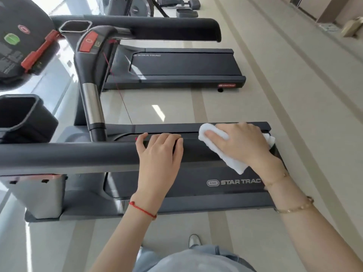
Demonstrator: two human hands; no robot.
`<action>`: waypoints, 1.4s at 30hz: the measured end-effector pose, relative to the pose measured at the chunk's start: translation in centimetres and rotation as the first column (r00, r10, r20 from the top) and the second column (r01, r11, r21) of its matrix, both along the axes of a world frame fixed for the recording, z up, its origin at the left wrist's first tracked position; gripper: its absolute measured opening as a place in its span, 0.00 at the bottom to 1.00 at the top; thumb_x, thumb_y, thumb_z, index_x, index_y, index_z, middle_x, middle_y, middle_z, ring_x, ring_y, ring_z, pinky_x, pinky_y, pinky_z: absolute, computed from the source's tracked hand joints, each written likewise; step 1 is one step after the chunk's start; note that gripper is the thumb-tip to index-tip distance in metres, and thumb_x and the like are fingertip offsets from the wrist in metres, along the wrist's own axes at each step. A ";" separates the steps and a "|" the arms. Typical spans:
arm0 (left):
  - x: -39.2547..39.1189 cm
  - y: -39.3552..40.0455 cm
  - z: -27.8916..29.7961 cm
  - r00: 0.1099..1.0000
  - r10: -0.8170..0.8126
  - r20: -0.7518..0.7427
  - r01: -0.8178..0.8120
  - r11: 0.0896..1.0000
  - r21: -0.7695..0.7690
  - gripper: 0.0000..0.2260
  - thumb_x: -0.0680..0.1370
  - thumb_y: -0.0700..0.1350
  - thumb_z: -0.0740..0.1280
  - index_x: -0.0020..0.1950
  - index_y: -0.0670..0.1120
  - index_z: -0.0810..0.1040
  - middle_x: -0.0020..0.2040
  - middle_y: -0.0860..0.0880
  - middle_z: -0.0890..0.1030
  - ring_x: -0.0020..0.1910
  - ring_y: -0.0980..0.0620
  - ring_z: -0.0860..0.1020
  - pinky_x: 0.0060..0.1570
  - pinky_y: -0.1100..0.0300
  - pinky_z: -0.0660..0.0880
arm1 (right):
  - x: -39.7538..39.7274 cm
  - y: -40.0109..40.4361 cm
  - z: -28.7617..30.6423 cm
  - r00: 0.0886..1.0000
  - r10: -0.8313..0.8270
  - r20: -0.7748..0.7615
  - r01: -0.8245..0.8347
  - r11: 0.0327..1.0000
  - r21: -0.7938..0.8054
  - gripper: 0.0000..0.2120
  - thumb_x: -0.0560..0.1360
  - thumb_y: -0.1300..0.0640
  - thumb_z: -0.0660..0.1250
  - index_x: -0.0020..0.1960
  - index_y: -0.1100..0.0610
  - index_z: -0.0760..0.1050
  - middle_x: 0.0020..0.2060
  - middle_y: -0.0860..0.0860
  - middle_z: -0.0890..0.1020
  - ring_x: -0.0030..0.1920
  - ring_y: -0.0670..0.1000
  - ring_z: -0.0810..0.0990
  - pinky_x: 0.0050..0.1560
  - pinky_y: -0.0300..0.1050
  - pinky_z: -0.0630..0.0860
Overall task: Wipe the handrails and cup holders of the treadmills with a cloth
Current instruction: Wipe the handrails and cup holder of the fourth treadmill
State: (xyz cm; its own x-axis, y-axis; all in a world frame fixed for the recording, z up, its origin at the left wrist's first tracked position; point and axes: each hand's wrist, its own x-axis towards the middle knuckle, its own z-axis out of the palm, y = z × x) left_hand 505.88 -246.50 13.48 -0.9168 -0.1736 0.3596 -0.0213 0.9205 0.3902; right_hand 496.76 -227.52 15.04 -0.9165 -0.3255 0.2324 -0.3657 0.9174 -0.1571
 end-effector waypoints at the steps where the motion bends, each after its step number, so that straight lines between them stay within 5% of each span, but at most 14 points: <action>1: -0.2 0.9 0.0 1.000 0.004 0.007 -0.004 1.000 -0.005 0.13 0.83 0.48 0.57 0.53 0.50 0.81 0.48 0.55 0.83 0.50 0.52 0.79 0.71 0.46 0.59 | -0.4 0.2 0.1 0.999 0.043 0.022 -0.044 0.999 0.024 0.22 0.74 0.32 0.49 0.33 0.45 0.69 0.26 0.44 0.73 0.28 0.50 0.72 0.28 0.41 0.57; 4: -0.5 3.0 0.1 1.000 0.023 0.003 -0.023 1.000 -0.009 0.14 0.83 0.49 0.55 0.52 0.49 0.81 0.46 0.54 0.83 0.49 0.51 0.79 0.70 0.45 0.60 | 0.8 1.5 -1.2 0.960 0.192 -0.203 -0.199 0.980 -0.015 0.18 0.78 0.37 0.52 0.44 0.45 0.75 0.32 0.46 0.75 0.32 0.53 0.76 0.30 0.44 0.66; 7: -0.9 4.6 0.0 0.999 0.035 0.009 -0.035 0.999 -0.017 0.15 0.83 0.49 0.55 0.53 0.49 0.81 0.47 0.54 0.83 0.50 0.51 0.79 0.69 0.44 0.61 | 2.2 4.7 -3.3 0.886 0.206 -0.415 -0.289 0.946 -0.147 0.16 0.79 0.42 0.60 0.58 0.50 0.77 0.42 0.48 0.79 0.39 0.50 0.76 0.43 0.43 0.72; 9: -1.3 5.8 0.1 1.000 0.029 0.012 -0.029 0.999 -0.019 0.14 0.83 0.49 0.56 0.54 0.49 0.81 0.49 0.54 0.83 0.51 0.51 0.79 0.69 0.45 0.61 | 1.4 7.1 -3.5 0.946 0.104 -0.307 -0.190 0.946 -0.264 0.14 0.78 0.40 0.60 0.55 0.47 0.77 0.42 0.44 0.79 0.40 0.47 0.76 0.43 0.39 0.70; 11: -1.6 7.0 0.1 1.000 0.007 0.022 -0.007 1.000 -0.026 0.14 0.83 0.49 0.56 0.54 0.49 0.81 0.50 0.54 0.83 0.51 0.51 0.79 0.70 0.45 0.60 | 0.0 8.7 -2.6 1.000 0.000 0.015 0.007 0.897 -0.442 0.15 0.76 0.35 0.58 0.46 0.45 0.75 0.36 0.43 0.79 0.37 0.44 0.77 0.39 0.41 0.71; 14: -2.2 8.7 0.1 0.998 -0.028 0.053 0.030 0.999 -0.041 0.14 0.83 0.48 0.56 0.56 0.49 0.81 0.51 0.54 0.83 0.51 0.50 0.78 0.70 0.46 0.60 | -0.9 10.2 -2.5 0.956 0.079 0.283 0.131 0.747 -0.652 0.15 0.76 0.35 0.60 0.43 0.44 0.76 0.33 0.42 0.79 0.36 0.44 0.78 0.40 0.44 0.73; 21: -2.8 10.0 0.3 0.996 -0.051 0.072 0.056 0.996 -0.067 0.13 0.84 0.47 0.56 0.57 0.50 0.81 0.52 0.54 0.83 0.51 0.50 0.78 0.68 0.48 0.61 | 2.9 10.9 -5.1 0.988 0.025 0.156 0.099 0.667 -0.739 0.17 0.76 0.34 0.59 0.62 0.37 0.68 0.53 0.38 0.77 0.55 0.41 0.77 0.51 0.38 0.73; 28: -2.6 10.0 0.4 0.997 -0.063 0.038 0.064 0.997 -0.033 0.12 0.83 0.45 0.58 0.56 0.48 0.82 0.50 0.53 0.83 0.51 0.49 0.78 0.65 0.51 0.62 | -0.9 11.6 -3.2 0.846 0.147 0.512 0.333 0.605 -0.723 0.13 0.76 0.36 0.61 0.49 0.41 0.80 0.38 0.44 0.81 0.31 0.44 0.78 0.34 0.42 0.74; 31: -2.6 10.0 0.3 0.997 -0.067 0.038 0.068 0.997 -0.024 0.12 0.83 0.45 0.58 0.56 0.48 0.82 0.50 0.53 0.83 0.50 0.49 0.78 0.65 0.50 0.62 | 0.7 11.1 -3.8 0.935 0.050 0.352 0.248 0.619 -0.746 0.11 0.78 0.39 0.60 0.46 0.43 0.76 0.36 0.42 0.79 0.36 0.42 0.78 0.38 0.42 0.73; 34: -2.7 10.0 0.3 0.998 -0.064 0.026 0.065 0.997 -0.035 0.12 0.83 0.45 0.59 0.55 0.48 0.82 0.49 0.53 0.83 0.49 0.49 0.78 0.64 0.50 0.63 | 1.3 10.1 -3.8 0.994 0.029 0.102 0.042 0.774 -0.632 0.11 0.78 0.38 0.59 0.55 0.41 0.73 0.45 0.41 0.78 0.46 0.42 0.77 0.43 0.37 0.71; 38: -2.7 10.0 0.1 0.998 -0.067 0.007 0.067 0.997 -0.039 0.12 0.83 0.44 0.59 0.53 0.48 0.82 0.47 0.54 0.83 0.46 0.50 0.77 0.63 0.51 0.64 | 0.0 8.0 -2.5 0.988 0.071 -0.137 -0.106 0.957 -0.271 0.10 0.75 0.40 0.64 0.49 0.44 0.75 0.37 0.44 0.76 0.33 0.46 0.72 0.33 0.41 0.68; 40: -2.7 10.0 0.0 0.998 -0.063 -0.005 0.063 0.998 -0.029 0.11 0.83 0.44 0.59 0.54 0.48 0.82 0.47 0.54 0.83 0.47 0.50 0.78 0.62 0.51 0.64 | -0.8 8.5 -2.7 0.990 0.111 -0.091 -0.132 0.956 -0.261 0.08 0.72 0.44 0.68 0.45 0.46 0.72 0.33 0.45 0.75 0.31 0.47 0.73 0.30 0.43 0.71; 42: -2.7 10.0 0.0 0.998 -0.065 -0.016 0.065 0.998 -0.020 0.11 0.83 0.44 0.60 0.54 0.48 0.82 0.48 0.54 0.83 0.47 0.50 0.78 0.63 0.52 0.63 | -1.2 10.1 -2.9 0.982 0.090 0.164 0.015 0.837 -0.547 0.09 0.75 0.41 0.63 0.42 0.46 0.73 0.32 0.45 0.77 0.33 0.46 0.76 0.34 0.44 0.71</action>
State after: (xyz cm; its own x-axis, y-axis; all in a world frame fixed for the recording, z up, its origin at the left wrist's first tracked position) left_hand 503.17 -236.53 13.48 -0.9198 -0.1070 0.3774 0.0448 0.9271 0.3721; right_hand 495.60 -217.40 12.12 -0.9486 -0.2293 0.2180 -0.3160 0.6506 -0.6906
